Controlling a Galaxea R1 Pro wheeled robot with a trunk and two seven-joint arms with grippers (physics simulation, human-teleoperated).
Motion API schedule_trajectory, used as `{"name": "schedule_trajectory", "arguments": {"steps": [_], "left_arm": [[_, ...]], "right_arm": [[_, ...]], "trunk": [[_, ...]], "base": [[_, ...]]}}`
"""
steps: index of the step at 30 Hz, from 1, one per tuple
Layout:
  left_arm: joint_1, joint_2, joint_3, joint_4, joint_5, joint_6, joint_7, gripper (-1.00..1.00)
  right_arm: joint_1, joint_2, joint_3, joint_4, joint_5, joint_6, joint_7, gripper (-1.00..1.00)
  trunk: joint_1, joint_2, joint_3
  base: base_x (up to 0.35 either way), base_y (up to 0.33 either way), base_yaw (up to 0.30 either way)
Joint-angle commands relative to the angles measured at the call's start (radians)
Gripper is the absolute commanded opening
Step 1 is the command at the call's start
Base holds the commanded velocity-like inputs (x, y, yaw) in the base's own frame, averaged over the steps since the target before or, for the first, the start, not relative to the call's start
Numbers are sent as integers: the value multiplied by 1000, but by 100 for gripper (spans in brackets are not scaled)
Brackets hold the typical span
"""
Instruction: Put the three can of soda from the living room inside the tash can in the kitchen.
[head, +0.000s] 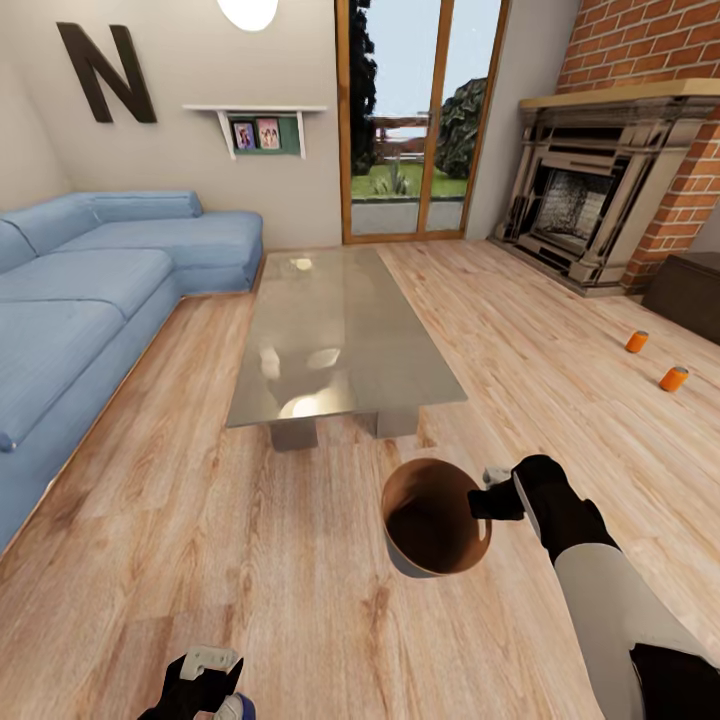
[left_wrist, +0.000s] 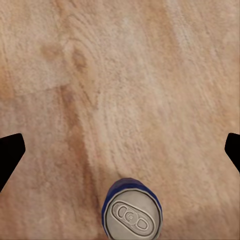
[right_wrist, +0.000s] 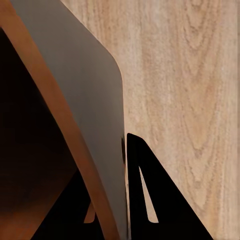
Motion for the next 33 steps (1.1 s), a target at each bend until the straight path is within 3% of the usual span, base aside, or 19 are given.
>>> {"name": "schedule_trajectory", "arguments": {"steps": [1,21,33], "left_arm": [[0,0,0,0,0,0,0,100],[0,0,0,0,-1,0,0,100],[0,0,-1,0,-1,0,-1,100]], "right_arm": [[0,0,-1,-1,-30,6,7,-100],[-2,-1,-1,-31,-30,6,7,-100],[-3,4,3,-66,-28,6,7,-100]], "trunk": [[4,-7,-3],[81,-147,-67],[127,-231,-120]], "base": [[0,0,0],[0,0,0],[0,0,0]]}}
